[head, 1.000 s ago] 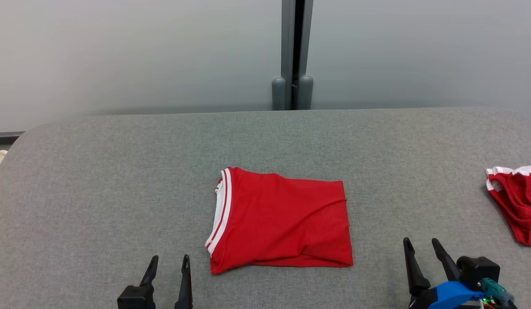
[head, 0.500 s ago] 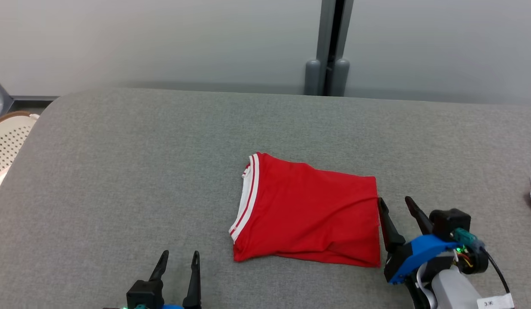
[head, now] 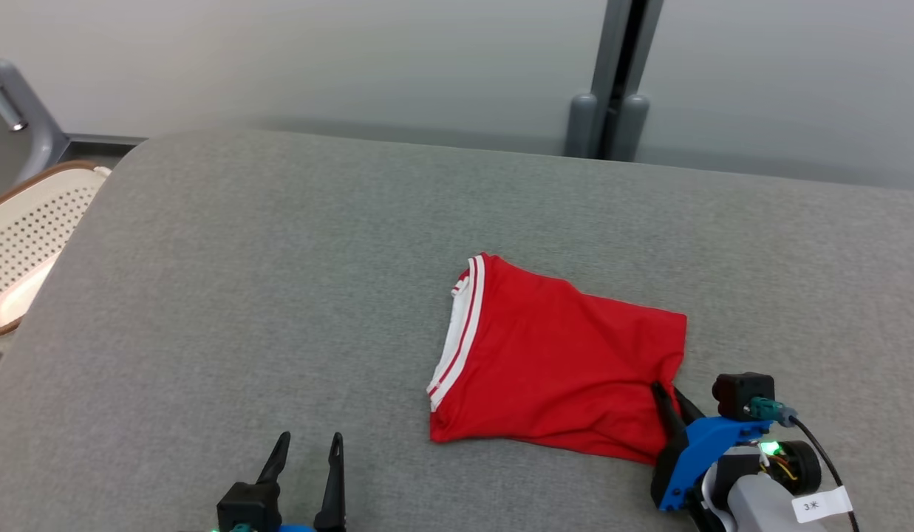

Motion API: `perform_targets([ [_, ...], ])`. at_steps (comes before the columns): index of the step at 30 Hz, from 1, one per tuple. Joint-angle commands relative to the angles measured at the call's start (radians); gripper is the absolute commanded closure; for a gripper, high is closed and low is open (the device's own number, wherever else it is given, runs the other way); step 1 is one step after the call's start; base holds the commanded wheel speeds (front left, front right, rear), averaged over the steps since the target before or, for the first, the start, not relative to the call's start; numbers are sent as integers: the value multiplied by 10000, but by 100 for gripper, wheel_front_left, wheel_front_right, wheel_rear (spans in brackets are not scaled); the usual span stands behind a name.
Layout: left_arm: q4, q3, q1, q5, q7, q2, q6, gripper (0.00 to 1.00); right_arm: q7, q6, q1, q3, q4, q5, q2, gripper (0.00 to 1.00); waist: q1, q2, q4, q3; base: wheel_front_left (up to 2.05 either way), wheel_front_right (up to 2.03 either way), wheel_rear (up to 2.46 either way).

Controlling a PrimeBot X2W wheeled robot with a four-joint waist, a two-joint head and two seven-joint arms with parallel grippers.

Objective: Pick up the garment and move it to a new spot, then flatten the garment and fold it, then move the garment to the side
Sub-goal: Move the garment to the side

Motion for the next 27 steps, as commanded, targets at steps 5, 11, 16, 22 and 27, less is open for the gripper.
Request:
perform_targets([
  [5, -161, 225, 241, -143, -24, -8, 12, 0, -265, -22, -35, -352, 227, -192, -53, 100, 0, 0, -1012, -353, 0, 0, 0],
  [11, -340, 47, -26, -183, -24, -8, -58, 0, -331, -19, 57, -413, -51, -209, -35, 100, 0, 0, -2852, -313, 0, 0, 0],
  [16, -351, -200, -410, -118, -24, -5, -67, 0, -339, -17, 391, -499, -499, -313, -15, 100, 0, 0, -4365, -105, 0, 0, 0],
  [22, -281, -364, -721, -33, -24, -2, -127, 0, -343, -15, 618, -559, -784, -508, -6, 100, 0, 0, -5660, 118, 0, 0, 0],
  [27, -202, -444, -834, -17, -24, 0, -155, 0, -345, -14, 618, -606, -902, -573, 0, 100, 0, 0, -6078, 309, 0, 0, 0],
])
